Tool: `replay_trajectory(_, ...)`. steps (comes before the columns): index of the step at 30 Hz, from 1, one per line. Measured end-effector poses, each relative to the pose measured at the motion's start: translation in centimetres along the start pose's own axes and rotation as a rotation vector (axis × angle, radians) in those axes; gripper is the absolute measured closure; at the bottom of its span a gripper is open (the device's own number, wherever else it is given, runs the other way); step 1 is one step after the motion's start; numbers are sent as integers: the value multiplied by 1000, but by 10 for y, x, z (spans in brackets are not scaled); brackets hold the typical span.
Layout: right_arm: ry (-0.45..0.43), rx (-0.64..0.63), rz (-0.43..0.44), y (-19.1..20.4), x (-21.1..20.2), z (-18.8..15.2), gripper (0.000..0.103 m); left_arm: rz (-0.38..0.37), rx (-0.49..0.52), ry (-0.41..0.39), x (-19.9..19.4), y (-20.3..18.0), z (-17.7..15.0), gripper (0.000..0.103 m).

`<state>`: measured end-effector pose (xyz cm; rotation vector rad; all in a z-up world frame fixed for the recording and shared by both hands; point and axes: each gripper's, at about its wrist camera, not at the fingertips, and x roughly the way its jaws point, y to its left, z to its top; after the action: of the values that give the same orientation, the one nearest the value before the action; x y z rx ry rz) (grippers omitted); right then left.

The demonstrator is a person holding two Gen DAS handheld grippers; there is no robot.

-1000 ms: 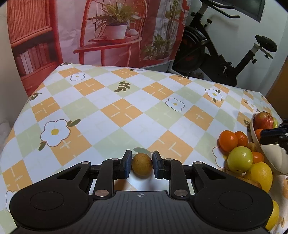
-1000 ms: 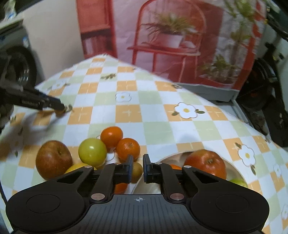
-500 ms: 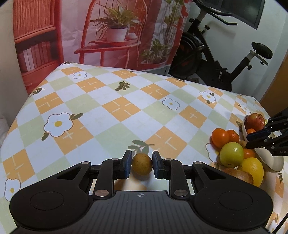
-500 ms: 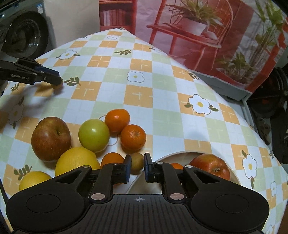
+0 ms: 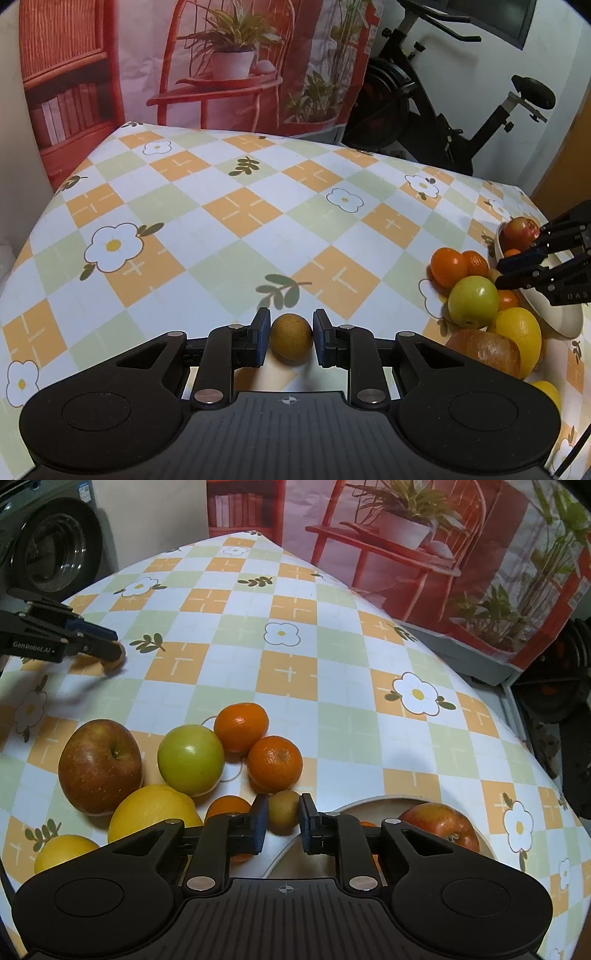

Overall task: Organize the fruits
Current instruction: 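Carry both kiwis over the beige plate with the left and right tools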

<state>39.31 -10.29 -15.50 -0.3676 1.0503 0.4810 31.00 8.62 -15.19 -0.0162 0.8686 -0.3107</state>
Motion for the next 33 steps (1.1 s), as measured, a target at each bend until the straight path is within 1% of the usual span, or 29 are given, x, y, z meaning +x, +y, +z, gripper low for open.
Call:
replay_trajectory(3,1,-4,-11,1,4,2,80,0,-2,0,0,0,0,76)
replay_trajectory(9,10,0,-12,1,11,5,76,-2,-4,1,0,0,-1,76)
replay_trajectory(15,14,1,-19,2,16,6,77,-5,-8,2,0,0,-1,76)
replay_trajectory(17,6,3,-20,1,16,6,79,-6,-7,2,0,1,-2,75)
replay_trajectory(22,-21,25,-17,0,14,1,79,3,-4,17,3,0,-2,74)
replay_trajectory(28,-87,69,-20,0,2,-9,79,22,5,13,1,-2,-5,75)
replay_trajectory(33,-193,152,-20,-4,-13,-26,79,19,6,-4,-6,-6,-2,75)
